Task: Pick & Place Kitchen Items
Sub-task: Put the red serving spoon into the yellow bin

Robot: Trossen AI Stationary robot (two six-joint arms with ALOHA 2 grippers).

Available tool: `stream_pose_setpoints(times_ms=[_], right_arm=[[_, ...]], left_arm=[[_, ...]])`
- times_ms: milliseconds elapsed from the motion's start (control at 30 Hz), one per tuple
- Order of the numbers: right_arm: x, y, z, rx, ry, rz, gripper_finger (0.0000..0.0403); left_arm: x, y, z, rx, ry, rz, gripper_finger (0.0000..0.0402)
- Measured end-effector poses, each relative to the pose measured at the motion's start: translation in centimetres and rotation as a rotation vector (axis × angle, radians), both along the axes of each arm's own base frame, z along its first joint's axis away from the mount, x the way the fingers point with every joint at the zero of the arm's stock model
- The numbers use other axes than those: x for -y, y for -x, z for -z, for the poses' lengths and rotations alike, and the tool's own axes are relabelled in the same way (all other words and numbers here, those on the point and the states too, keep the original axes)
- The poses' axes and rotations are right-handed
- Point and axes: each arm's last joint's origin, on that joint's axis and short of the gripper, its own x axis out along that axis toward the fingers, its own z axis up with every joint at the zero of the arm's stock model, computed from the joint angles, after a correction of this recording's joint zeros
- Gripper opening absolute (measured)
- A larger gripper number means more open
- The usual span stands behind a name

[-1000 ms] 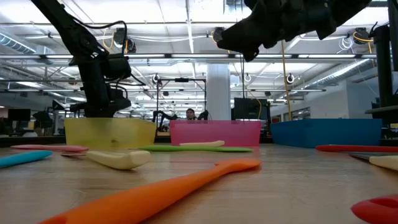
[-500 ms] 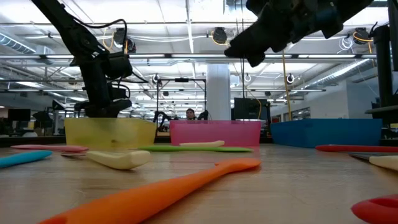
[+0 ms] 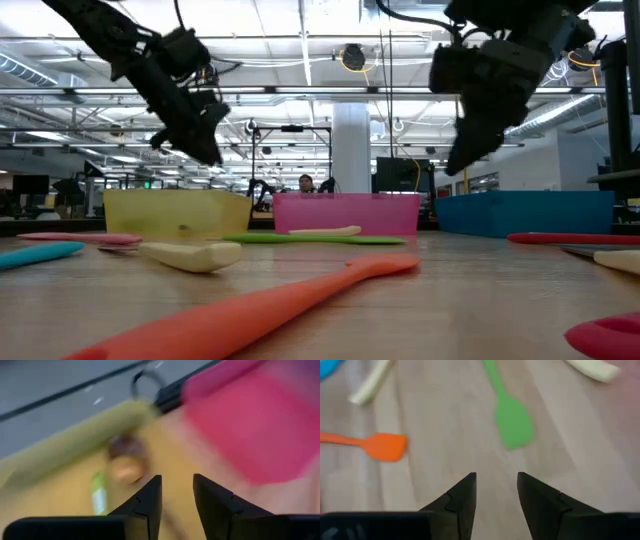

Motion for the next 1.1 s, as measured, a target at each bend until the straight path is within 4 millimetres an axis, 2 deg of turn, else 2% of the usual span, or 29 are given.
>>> stream_pose_setpoints(times_ms=[233,433,667,1100], right_arm=[[-0.1,4.0,0.3,-0.303,-0.038,0.176,0.0134],[-0.6,6.0,1.1,-0.520,-0.057,0.310,0.0134],[-1.2,6.6,2.7,-0.531,-0.101,0.329,0.0134],[-1.2,7.7,6.5,-0.454,-0.143,0.286,0.0133]], left_arm=[[2.4,-1.3,-3.0,0.192,-0.113,0.260,0.0111],[4.1,-2.6,-4.0,0.246,-0.227,0.434,0.0111],[4.8,-3.2,-4.0,0.258,-0.229,0.468,0.0111],[4.8,-3.2,-4.0,0.258,-0.228,0.468,0.0111]])
